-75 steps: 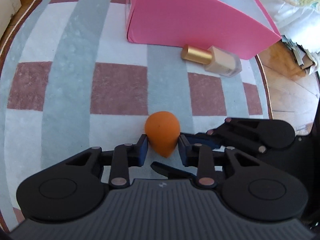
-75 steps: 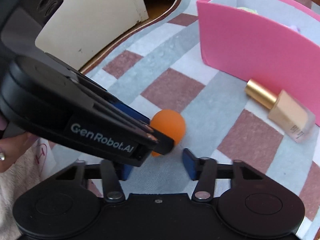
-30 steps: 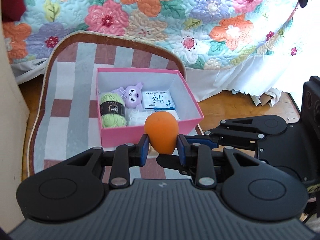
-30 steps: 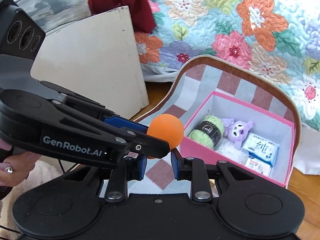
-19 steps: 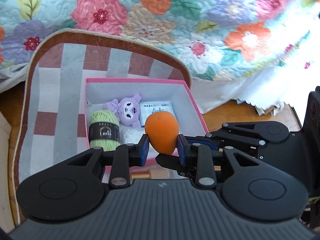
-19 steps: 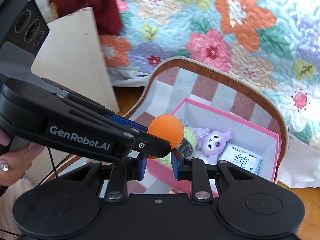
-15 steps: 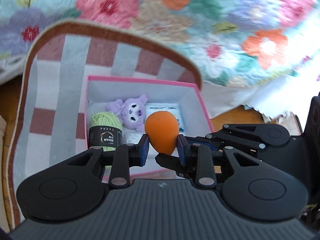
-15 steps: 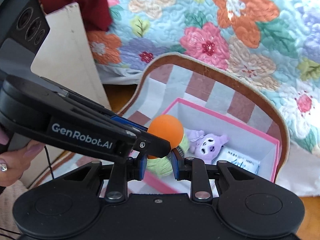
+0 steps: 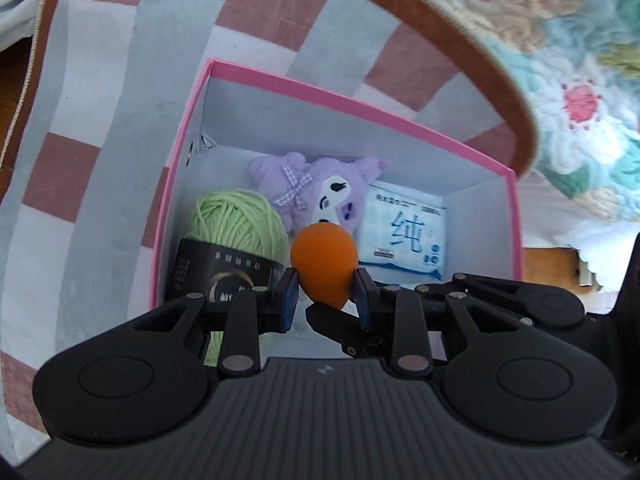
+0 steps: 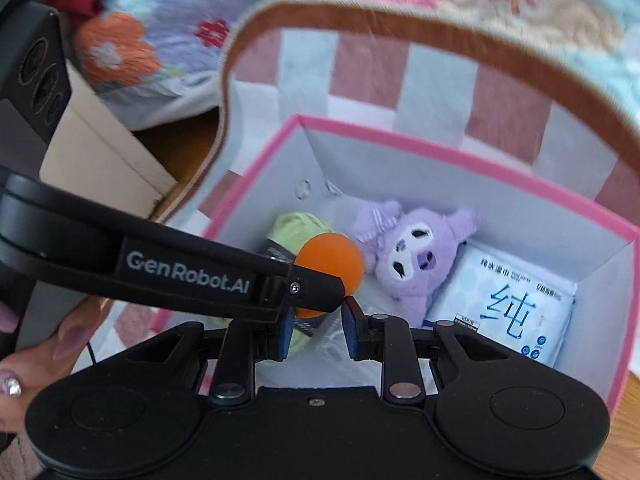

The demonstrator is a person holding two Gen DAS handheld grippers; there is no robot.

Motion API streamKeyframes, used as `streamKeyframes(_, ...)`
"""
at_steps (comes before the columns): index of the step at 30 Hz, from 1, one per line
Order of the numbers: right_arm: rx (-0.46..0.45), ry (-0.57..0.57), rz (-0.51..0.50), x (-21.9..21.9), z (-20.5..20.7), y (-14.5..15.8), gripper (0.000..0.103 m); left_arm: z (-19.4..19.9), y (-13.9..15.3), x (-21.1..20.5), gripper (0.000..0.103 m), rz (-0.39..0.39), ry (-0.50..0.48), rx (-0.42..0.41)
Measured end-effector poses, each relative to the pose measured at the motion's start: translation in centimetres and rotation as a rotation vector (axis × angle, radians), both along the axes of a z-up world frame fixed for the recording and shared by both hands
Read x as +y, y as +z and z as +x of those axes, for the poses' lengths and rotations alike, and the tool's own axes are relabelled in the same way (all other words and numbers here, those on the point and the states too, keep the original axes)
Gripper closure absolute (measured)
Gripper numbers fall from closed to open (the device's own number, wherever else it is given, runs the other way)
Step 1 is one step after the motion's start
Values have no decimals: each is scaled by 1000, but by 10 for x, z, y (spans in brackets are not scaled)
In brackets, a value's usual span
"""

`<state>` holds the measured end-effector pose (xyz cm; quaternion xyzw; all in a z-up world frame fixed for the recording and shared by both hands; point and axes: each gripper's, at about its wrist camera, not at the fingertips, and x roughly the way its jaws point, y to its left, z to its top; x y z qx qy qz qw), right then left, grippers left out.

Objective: Organize objects
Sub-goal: 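Open both grippers to drop the sponge onto the plush, then raise both grippers out of the pink box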

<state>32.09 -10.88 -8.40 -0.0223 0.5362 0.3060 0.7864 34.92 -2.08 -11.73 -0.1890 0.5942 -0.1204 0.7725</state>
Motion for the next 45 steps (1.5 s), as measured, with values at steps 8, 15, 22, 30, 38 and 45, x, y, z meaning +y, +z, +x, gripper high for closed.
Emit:
streamKeyframes(8, -31, -49, -26, -14, 6, -12, 61, -2, -1, -4, 54, 46, -2, -39)
streamKeyframes(15, -87, -117, 40, -38, -21, 9, 61, -28, 35, 5, 52, 97, -55, -104)
streamKeyframes(22, -152, -171, 87, -48, -67, 40, 61, -74, 77, 21, 50, 111, -99, -137)
streamKeyframes(30, -221, -112, 37, -46, -133, 94, 59, -133, 130, 25, 49, 145, -172, -229)
streamKeyframes(38, -248, -98, 48, -54, -193, 133, 49, -194, 162, 21, 41, 220, -268, -342)
streamKeyframes(45, -253, -112, 62, -60, -231, 131, 38, -222, 139, 26, 39, 182, -269, -345)
